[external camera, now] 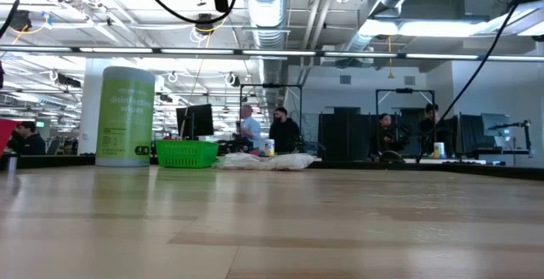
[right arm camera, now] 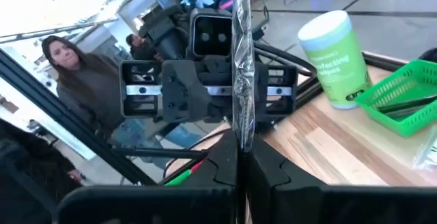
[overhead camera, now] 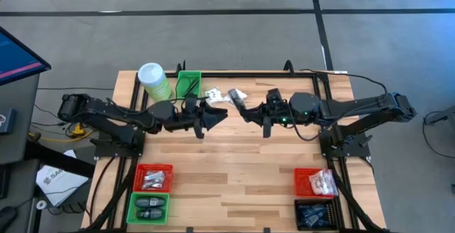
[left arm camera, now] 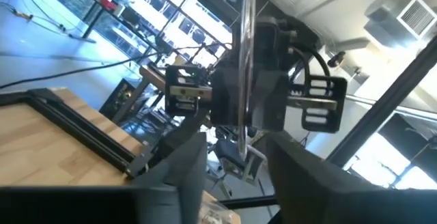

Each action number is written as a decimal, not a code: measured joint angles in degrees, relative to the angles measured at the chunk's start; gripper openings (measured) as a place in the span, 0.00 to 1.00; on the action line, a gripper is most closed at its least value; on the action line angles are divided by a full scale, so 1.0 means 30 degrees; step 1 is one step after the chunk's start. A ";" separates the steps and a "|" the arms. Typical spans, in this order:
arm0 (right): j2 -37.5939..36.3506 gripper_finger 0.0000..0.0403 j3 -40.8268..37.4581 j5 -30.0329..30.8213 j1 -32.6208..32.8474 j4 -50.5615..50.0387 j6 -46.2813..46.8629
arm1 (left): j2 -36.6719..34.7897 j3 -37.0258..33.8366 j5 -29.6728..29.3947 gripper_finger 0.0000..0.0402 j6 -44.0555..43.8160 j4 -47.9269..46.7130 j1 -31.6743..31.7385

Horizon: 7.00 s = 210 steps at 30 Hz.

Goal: Pick & Place Travel size toiletries
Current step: Put the black comb into the top green bin

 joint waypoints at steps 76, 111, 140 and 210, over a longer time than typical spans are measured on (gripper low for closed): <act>0.3694 0.13 0.2965 -0.0159 0.1022 0.0349 0.2465 | -0.0007 0.0000 0.0195 0.01 0.1524 0.2220 -0.0850; -0.0809 0.69 0.2958 -0.2682 -0.0090 -0.6310 0.2346 | -0.5376 0.0015 0.2030 0.00 -0.0419 -1.2163 -0.2525; -0.0444 0.69 0.2943 -0.3682 0.0074 -0.8240 0.1989 | -0.2305 0.6942 0.3763 0.00 -0.2399 -2.9958 -0.7460; -0.0474 0.69 0.2958 -0.6099 -0.6220 -1.0871 -0.4860 | 1.2754 1.7748 -0.3789 0.01 0.3958 -3.8062 1.2119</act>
